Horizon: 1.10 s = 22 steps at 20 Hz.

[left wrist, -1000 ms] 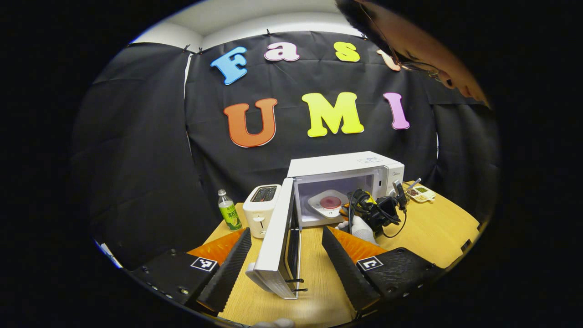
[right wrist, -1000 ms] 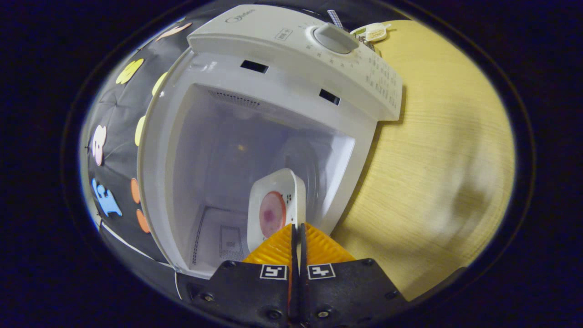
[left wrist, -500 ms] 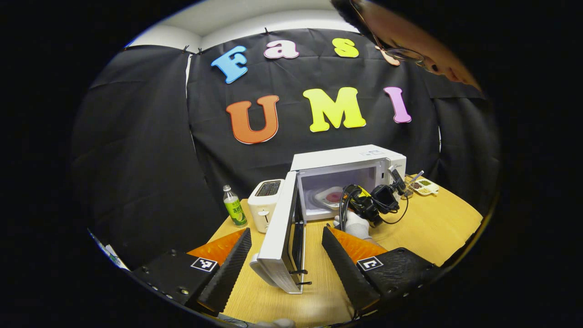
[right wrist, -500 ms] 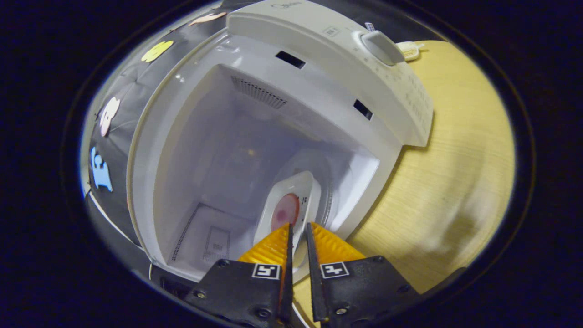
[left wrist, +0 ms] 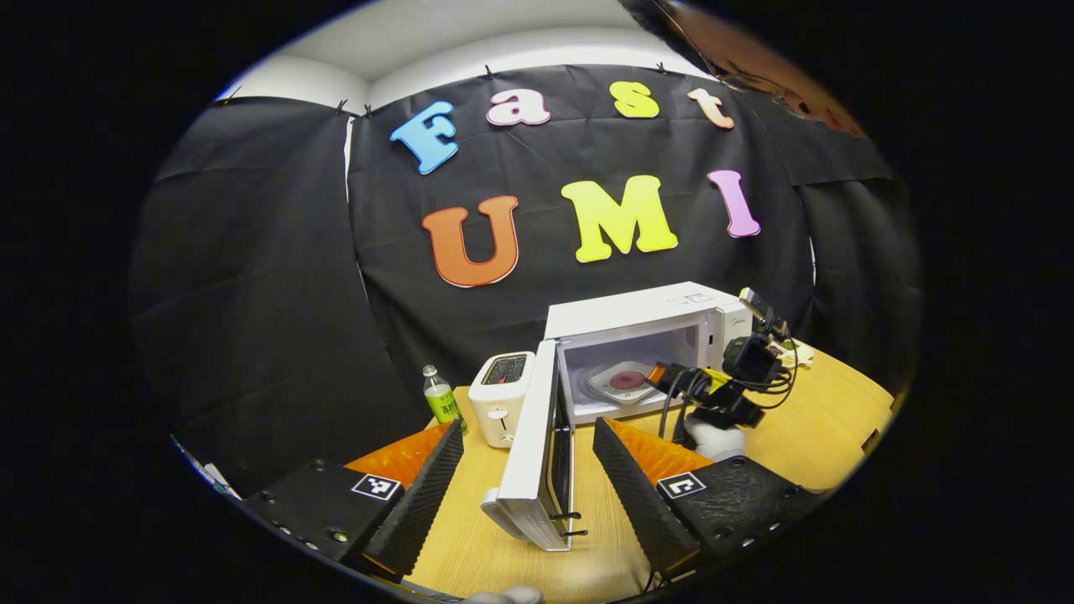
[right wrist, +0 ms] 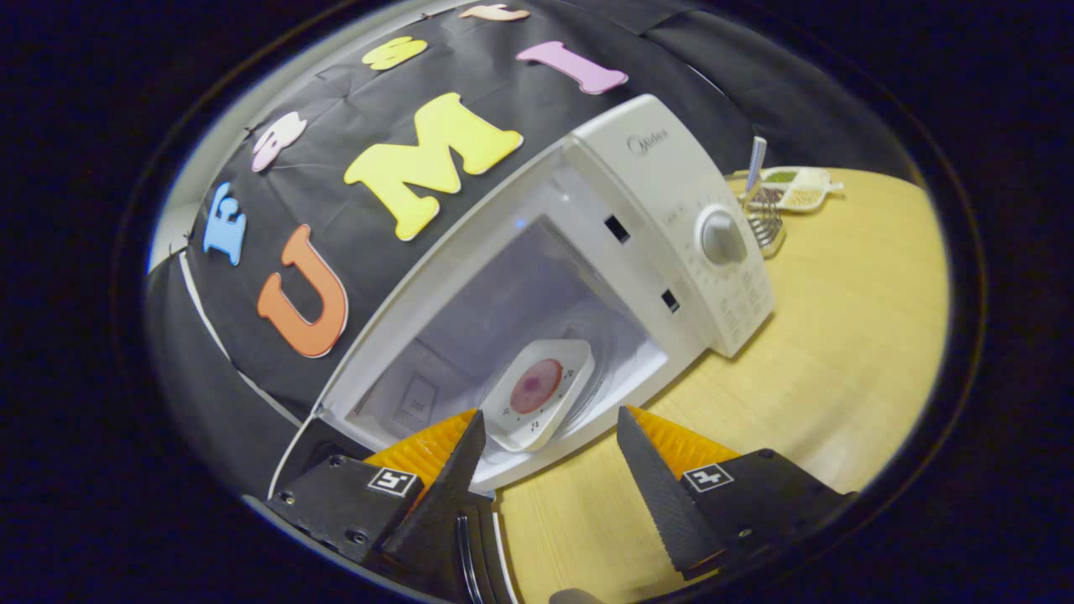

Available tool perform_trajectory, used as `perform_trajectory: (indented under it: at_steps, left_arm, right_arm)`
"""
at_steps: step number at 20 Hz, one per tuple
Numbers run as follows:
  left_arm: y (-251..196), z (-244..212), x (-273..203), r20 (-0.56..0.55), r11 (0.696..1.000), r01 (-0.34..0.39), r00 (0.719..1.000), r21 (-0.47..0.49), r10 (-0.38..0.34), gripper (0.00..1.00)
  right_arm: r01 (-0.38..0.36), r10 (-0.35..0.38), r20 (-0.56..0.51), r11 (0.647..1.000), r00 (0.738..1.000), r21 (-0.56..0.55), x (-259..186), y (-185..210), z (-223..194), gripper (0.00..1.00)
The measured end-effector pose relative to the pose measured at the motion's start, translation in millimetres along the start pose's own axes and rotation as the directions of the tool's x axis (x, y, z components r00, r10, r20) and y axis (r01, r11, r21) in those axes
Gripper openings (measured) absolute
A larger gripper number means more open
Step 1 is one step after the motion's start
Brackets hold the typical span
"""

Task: Open the microwave oven with the left hand, put the food in, and close the microwave oven.

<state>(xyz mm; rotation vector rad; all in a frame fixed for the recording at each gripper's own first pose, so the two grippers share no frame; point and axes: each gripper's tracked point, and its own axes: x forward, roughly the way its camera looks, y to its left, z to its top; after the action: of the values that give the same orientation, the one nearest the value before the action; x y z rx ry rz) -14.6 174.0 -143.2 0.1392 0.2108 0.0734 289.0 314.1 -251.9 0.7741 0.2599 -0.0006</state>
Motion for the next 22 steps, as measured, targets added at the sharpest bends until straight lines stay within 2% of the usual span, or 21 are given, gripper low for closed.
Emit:
perform_trajectory:
  at_steps: [2, 4, 7, 9, 10, 13, 16, 18, 19, 22]
  left_arm:
    - [1, 10, -1, 0.010, 1.000, 0.000, 1.000, 0.010, 0.000, 0.95]
    - [3, 15, -3, 0.005, 1.000, 0.007, 1.000, 0.008, -0.007, 0.95]
    - [9, 29, -5, 0.017, 1.000, 0.011, 1.000, -0.024, -0.011, 0.95]
    - [16, 31, -4, 0.017, 0.999, -0.002, 1.000, -0.048, 0.003, 0.95]
    - [20, 34, -4, 0.024, 0.998, -0.006, 1.000, -0.055, 0.008, 0.95]
    - [37, 33, -2, 0.043, 0.998, -0.031, 0.999, -0.060, 0.033, 0.95]
    - [63, 22, 5, 0.041, 0.993, -0.080, 0.996, -0.085, 0.084, 0.95]
    - [83, 10, 7, 0.038, 0.987, -0.116, 0.992, -0.112, 0.121, 0.95]
    - [94, 2, 11, 0.027, 0.983, -0.132, 0.990, -0.131, 0.137, 0.91]
    - [124, -29, 19, -0.004, 0.970, -0.174, 0.984, -0.169, 0.176, 0.92]
  right_arm:
    - [-0.026, 0.028, 0.019, 0.994, 0.999, -0.106, -26, 5, 30, 0.99]
    - [-0.051, 0.058, 0.018, 0.962, 0.998, -0.267, -59, 7, 58, 1.00]
    - [-0.064, 0.082, 0.018, 0.885, 0.996, -0.462, -111, 7, 102, 1.00]
    - [-0.076, 0.105, 0.017, 0.816, 0.994, -0.573, -143, 15, 124, 1.00]
    - [-0.085, 0.116, 0.014, 0.798, 0.993, -0.596, -158, 17, 133, 1.00]
    - [-0.110, 0.125, -0.019, 0.775, 0.992, -0.623, -204, 24, 146, 1.00]
    - [-0.072, 0.090, -0.009, 0.733, 0.996, -0.677, -240, 12, 167, 1.00]
    - [-0.045, 0.059, -0.003, 0.737, 0.998, -0.674, -255, 4, 173, 1.00]
    - [-0.034, 0.043, -0.003, 0.738, 0.999, -0.674, -262, 1, 175, 1.00]
    - [0.007, 0.011, 0.023, 0.739, 1.000, -0.674, -276, -3, 187, 1.00]
